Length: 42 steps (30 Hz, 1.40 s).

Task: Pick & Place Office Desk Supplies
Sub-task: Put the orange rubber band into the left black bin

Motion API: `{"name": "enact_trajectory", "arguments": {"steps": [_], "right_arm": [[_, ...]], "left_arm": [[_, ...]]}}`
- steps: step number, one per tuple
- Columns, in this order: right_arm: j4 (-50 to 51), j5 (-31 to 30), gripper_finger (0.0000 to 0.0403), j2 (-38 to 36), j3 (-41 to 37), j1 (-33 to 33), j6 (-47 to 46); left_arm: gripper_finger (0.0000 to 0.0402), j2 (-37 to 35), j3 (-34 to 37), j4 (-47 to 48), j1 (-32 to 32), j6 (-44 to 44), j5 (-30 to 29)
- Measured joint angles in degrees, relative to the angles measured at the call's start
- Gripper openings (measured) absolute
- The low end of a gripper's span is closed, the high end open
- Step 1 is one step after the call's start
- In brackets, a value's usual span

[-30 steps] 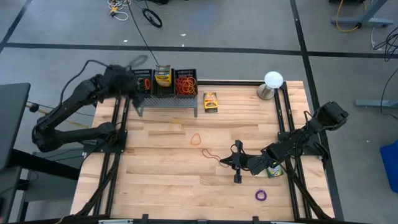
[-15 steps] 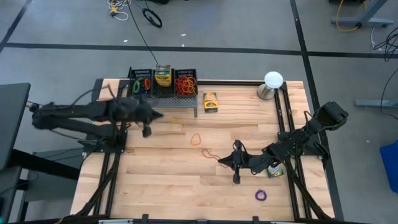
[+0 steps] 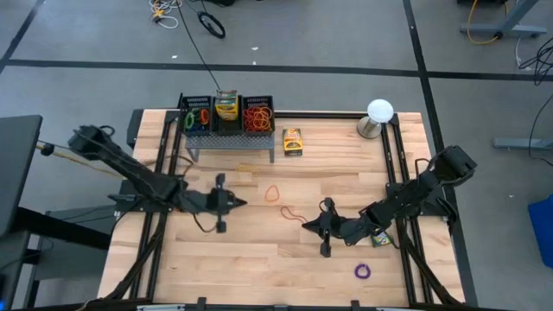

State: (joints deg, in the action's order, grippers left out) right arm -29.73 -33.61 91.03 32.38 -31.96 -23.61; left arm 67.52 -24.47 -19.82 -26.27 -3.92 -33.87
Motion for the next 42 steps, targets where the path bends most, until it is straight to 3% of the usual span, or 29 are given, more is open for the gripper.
{"name": "enact_trajectory", "arguments": {"steps": [6,11,13,20,27,33,42], "right_arm": [[2.5,-4.8,0.0007,0.9,0.5,-2.4,-5.0],[13.8,-7.8,0.0007,0.9,5.0,-4.3,-10.7],[18.1,-9.4,0.0008,0.9,6.6,-4.9,-12.8],[18.8,-11.3,0.0024,0.9,6.7,-5.8,-10.0],[19.3,-11.3,0.0019,0.9,6.5,-5.8,-10.3],[19.3,-11.3,0.0018,0.9,6.5,-5.8,-10.2],[19.3,-11.3,0.0018,0.9,6.5,-5.8,-10.0]], "left_arm": [[0.0012,15.5,0.3,-17.7,-1.9,0.0,-0.1],[0.0012,27.3,0.3,-31.8,-1.4,-0.5,-0.2],[0.0012,30.3,-0.6,-33.2,-0.7,-2.7,-0.2],[0.0034,37.2,-7.9,-26.4,0.6,-3.2,-1.4],[0.0062,37.7,-14.9,-13.2,2.9,-2.0,-5.1],[0.0081,37.6,-18.7,-5.8,6.3,-2.8,-2.5],[0.0101,37.6,-19.1,-3.3,9.7,-1.5,3.2]]}}
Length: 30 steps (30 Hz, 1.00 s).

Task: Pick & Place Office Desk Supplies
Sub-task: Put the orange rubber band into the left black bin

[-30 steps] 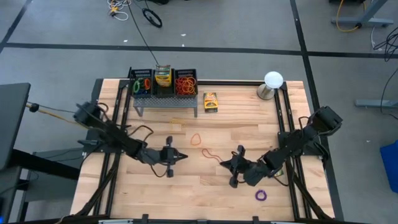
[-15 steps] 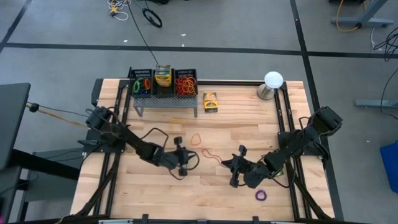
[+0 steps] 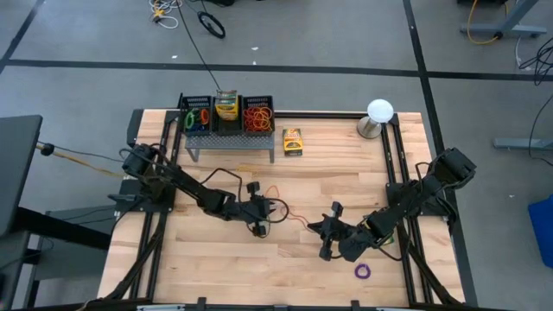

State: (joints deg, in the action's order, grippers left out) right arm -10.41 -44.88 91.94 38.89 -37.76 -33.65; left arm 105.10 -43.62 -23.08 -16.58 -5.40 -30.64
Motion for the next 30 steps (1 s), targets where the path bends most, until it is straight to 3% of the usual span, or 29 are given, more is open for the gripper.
{"name": "enact_trajectory", "arguments": {"steps": [10,15,24,30], "right_arm": [[0.0,0.0,0.0018,0.0,0.0,0.0,-0.1],[0.0,0.0,0.0018,0.0,0.0,0.0,-0.1],[0.0,0.1,0.0018,0.0,0.0,0.0,0.0],[0.0,0.1,0.0018,0.0,0.0,0.0,-0.1]], "left_arm": [[0.0163,-0.1,-3.2,8.6,6.1,2.2,8.4],[0.0168,-0.1,-3.3,9.6,9.0,3.1,12.1],[0.0113,2.5,-3.5,10.9,11.2,4.8,14.9],[0.0019,-1.5,-3.1,15.3,8.6,7.8,13.5]]}}
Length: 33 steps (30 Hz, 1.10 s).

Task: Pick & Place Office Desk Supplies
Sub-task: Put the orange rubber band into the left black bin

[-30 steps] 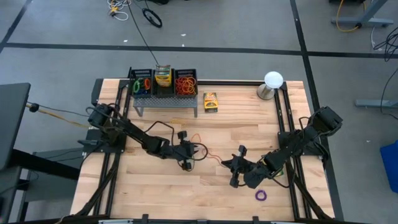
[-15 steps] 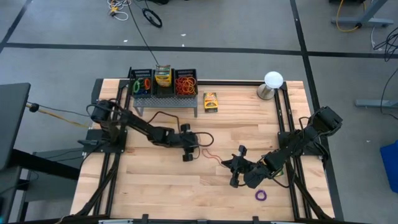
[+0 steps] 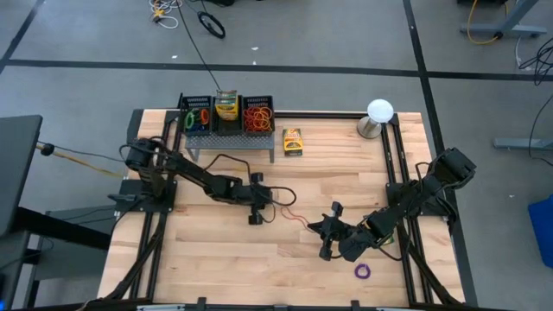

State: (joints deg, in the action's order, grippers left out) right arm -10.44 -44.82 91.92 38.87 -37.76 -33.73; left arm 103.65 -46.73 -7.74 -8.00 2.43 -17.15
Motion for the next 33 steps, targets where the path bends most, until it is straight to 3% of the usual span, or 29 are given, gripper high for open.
{"name": "enact_trajectory", "arguments": {"steps": [10,19,25,33], "right_arm": [[0.0,0.0,0.0018,0.0,0.0,0.0,0.1],[-0.2,0.0,0.0018,0.0,0.0,0.0,0.1],[-0.2,0.0,0.0018,0.0,0.0,0.0,0.0],[-0.3,0.0,0.0018,0.0,0.0,0.0,0.0]], "left_arm": [[0.0005,-17.3,-0.1,6.6,-2.8,1.3,-10.3],[0.0004,-31.8,-1.2,7.6,3.9,3.0,-14.6],[0.0004,-31.0,-9.9,14.5,15.0,5.0,-13.6],[0.0006,-24.0,-20.1,22.8,30.3,2.9,1.1]]}}
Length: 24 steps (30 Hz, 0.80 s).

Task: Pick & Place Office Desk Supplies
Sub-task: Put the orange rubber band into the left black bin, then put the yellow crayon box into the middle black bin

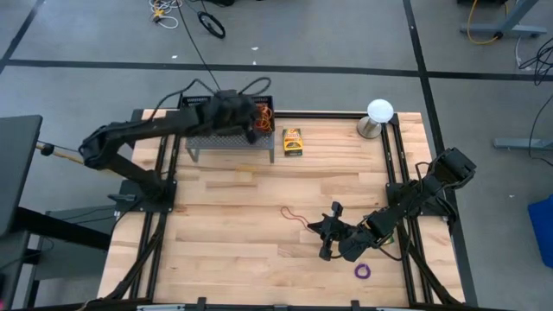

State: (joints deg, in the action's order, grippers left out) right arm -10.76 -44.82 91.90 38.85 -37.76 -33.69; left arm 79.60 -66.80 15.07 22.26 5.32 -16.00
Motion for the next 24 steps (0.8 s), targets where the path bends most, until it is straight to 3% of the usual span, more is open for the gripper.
{"name": "enact_trajectory", "arguments": {"steps": [9,20,24], "right_arm": [[-0.1,0.0,0.0018,0.0,0.0,0.0,0.0],[-0.1,0.0,0.0018,0.0,0.0,0.0,0.0],[-0.1,0.0,0.0018,0.0,0.0,0.0,0.0]], "left_arm": [[0.0025,6.7,-0.2,0.6,5.6,-0.3,1.0],[0.0153,2.7,-0.2,0.3,2.3,0.2,-0.5],[0.0172,-1.2,-0.2,2.7,-1.9,0.7,-0.5]]}}
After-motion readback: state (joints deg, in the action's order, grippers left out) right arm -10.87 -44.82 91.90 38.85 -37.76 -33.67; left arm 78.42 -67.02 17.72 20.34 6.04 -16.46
